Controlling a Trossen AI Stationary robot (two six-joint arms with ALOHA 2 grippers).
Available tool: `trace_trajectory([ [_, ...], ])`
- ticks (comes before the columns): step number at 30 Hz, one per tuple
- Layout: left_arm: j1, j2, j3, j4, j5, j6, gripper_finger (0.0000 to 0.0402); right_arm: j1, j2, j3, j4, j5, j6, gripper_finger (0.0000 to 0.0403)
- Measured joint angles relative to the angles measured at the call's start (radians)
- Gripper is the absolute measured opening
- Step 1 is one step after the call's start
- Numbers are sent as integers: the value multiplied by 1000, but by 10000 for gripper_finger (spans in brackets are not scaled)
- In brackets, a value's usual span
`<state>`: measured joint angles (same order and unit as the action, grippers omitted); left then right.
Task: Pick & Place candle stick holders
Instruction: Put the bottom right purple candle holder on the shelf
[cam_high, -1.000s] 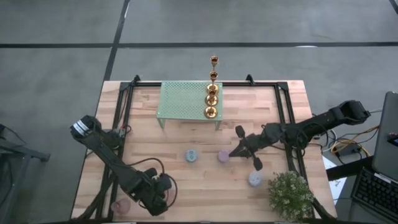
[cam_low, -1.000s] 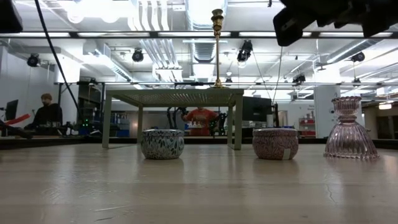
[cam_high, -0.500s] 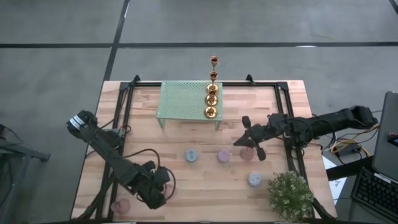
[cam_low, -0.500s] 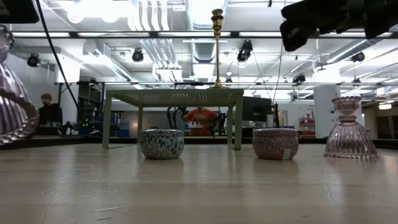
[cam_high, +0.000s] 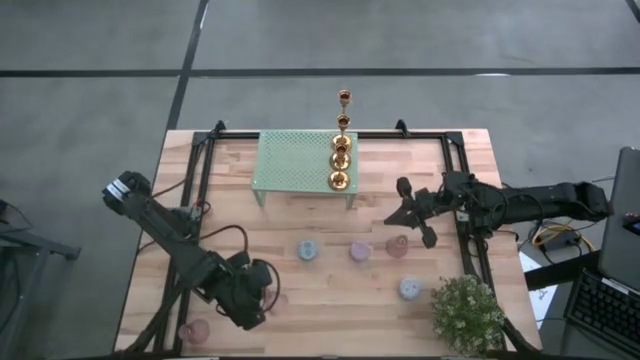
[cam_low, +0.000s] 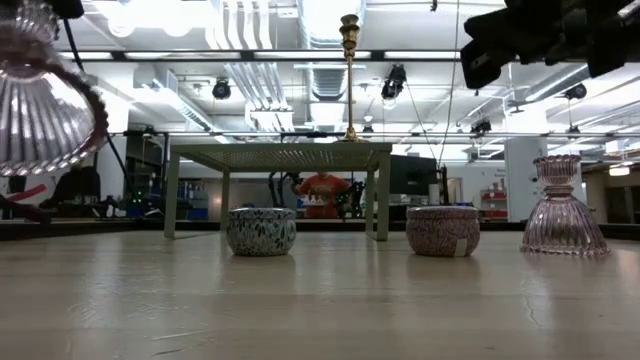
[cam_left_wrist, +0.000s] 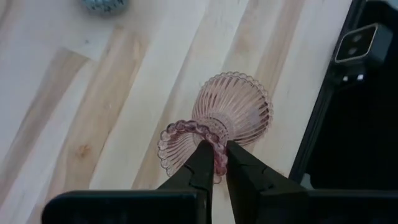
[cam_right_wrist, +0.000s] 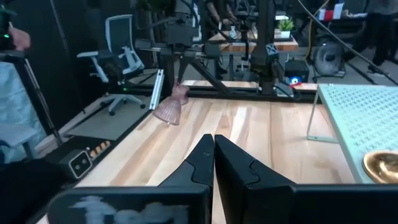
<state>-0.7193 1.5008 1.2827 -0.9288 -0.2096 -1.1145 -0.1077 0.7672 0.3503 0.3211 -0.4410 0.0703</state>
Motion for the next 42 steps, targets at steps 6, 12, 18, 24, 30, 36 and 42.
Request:
trace_trajectory([
  [6, 2, -37, 0, -1, -19, 4, 30, -43, -33, -56, 14, -5, 12, 8],
  [12, 5, -52, 0, -2, -20, 3, 30, -50, -58, -156, 138, -5, 17, 8],
  [18, 10, -52, 8, 1, -20, 7, 30, -55, -71, -246, 252, -5, 27, 8],
  [24, 15, -52, 14, 0, -21, 26, 30, -99, -74, -246, 251, -15, 47, 8],
  [30, 21, -52, 45, -12, -21, 57, 30, -177, -80, -224, 254, -151, 72, 8],
  [36, 25, -53, 110, -84, -58, 82, 30, -234, -105, -225, 252, -194, 80, 8],
  [42, 26, -53, 166, -128, -84, 94, 30, -271, -173, -230, 239, -194, 83, 8],
])
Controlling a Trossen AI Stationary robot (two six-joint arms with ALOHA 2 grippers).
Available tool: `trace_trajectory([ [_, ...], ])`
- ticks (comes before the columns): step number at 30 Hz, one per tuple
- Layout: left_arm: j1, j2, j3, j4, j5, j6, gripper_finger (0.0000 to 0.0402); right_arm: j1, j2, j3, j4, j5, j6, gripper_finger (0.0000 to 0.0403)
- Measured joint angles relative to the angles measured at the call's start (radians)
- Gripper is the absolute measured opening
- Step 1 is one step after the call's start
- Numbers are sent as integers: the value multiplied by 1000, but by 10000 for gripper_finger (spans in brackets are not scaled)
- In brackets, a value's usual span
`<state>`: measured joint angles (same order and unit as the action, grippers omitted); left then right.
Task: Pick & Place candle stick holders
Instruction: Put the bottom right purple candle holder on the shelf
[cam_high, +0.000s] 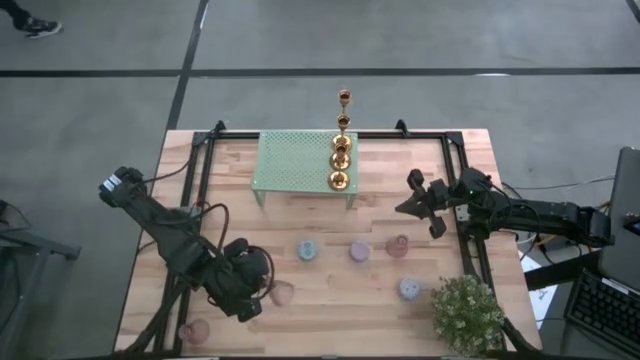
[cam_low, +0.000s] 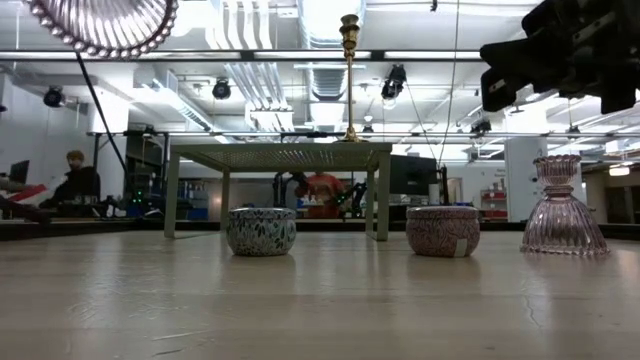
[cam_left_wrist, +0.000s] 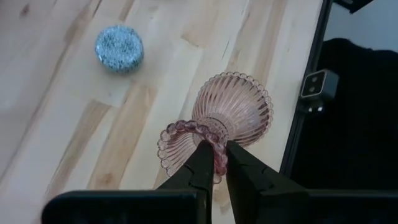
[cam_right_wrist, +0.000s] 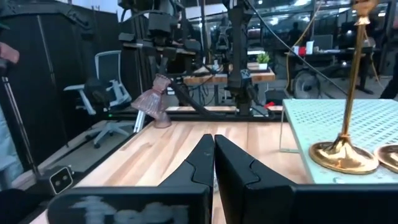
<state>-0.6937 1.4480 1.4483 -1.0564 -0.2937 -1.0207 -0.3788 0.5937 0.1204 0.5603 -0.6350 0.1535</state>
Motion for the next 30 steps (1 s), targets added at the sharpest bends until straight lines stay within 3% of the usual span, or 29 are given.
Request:
trace_trajectory([
  [17, 12, -1, 21, -22, -3, 5, 30, -4, -257, -14, -259, -46, -39, 8],
  [23, 30, -4, 58, -35, 4, 14, 30, -4, -290, -22, -384, -45, -56, 8],
  [30, 84, -5, 148, -169, -4, 68, 30, -6, -308, -61, -370, -24, -78, 8],
])
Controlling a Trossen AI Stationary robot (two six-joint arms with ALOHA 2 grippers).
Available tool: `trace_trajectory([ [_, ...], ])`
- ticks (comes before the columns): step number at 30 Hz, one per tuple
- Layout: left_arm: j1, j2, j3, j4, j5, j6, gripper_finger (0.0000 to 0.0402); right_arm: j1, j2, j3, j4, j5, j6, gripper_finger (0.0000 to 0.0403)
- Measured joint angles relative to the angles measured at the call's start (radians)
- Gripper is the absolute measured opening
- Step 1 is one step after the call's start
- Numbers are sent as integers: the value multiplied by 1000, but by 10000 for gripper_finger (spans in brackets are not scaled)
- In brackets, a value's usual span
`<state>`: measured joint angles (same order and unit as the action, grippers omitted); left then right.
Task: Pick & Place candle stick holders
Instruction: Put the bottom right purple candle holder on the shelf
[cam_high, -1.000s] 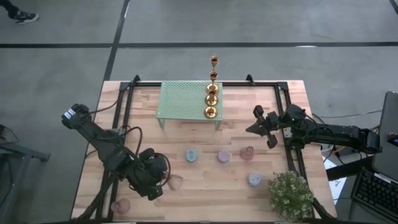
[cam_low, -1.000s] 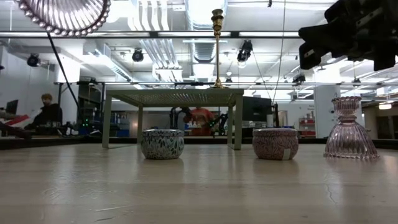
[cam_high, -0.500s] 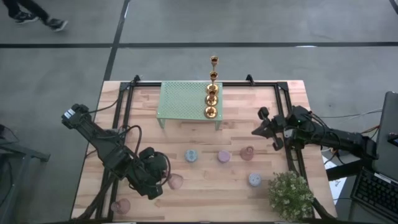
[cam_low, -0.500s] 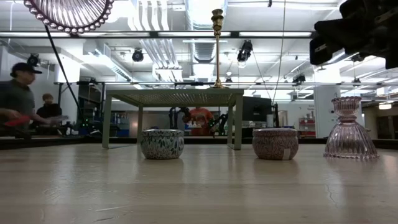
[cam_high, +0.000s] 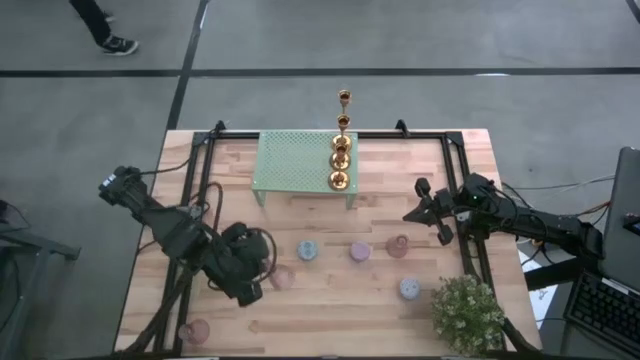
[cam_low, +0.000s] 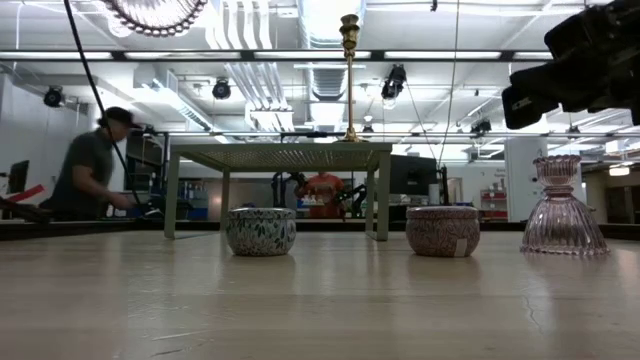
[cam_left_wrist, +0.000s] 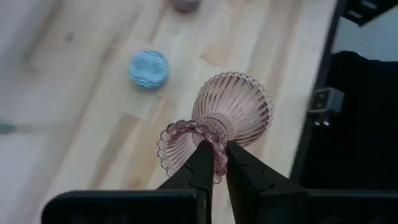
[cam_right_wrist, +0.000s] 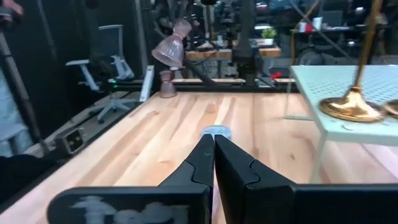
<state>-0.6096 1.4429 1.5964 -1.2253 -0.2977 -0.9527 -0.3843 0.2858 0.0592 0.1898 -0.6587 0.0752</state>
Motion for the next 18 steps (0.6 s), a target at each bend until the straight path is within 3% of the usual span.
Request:
trace_trajectory([
  [18, 246, -2, 194, -186, 0, 247, 30, 0, -169, -11, -97, 8, 30, 8],
])
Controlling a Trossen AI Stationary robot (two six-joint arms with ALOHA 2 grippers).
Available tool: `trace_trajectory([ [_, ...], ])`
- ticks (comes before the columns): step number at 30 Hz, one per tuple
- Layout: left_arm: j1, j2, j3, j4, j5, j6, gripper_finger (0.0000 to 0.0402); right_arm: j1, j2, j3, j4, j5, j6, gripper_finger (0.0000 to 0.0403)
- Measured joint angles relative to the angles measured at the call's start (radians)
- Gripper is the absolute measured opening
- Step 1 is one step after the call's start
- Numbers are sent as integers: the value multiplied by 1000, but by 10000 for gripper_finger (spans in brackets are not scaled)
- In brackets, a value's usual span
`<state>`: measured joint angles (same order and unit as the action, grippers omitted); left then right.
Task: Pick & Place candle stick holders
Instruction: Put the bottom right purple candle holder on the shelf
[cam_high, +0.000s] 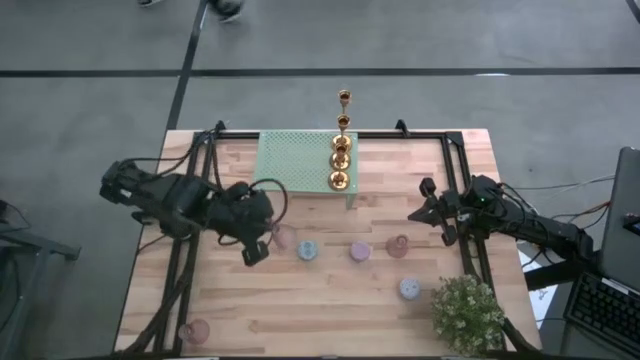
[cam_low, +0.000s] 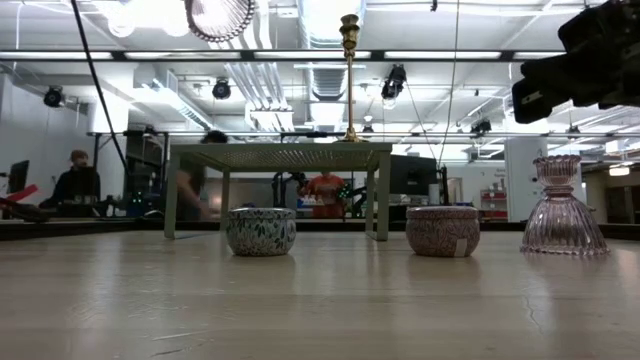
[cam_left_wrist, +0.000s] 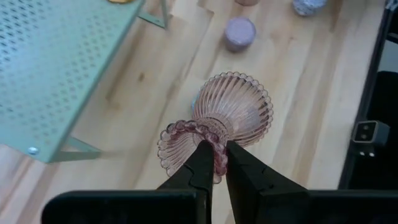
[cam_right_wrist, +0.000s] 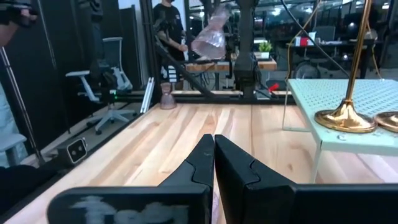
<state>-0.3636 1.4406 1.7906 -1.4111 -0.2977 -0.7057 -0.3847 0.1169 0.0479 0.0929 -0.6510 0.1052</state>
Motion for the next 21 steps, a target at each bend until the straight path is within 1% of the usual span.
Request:
trace_trajectory([
  [4, 54, 0, 20, -16, 1, 52, 30, 0, -38, -4, -56, 0, -7, 8],
  [11, 184, 0, 47, -38, 6, 120, 30, 0, -62, -20, -75, 0, -2, 8],
  [21, 434, 1, 59, -41, 91, 248, 30, 0, -26, -20, -75, -1, 0, 8],
])
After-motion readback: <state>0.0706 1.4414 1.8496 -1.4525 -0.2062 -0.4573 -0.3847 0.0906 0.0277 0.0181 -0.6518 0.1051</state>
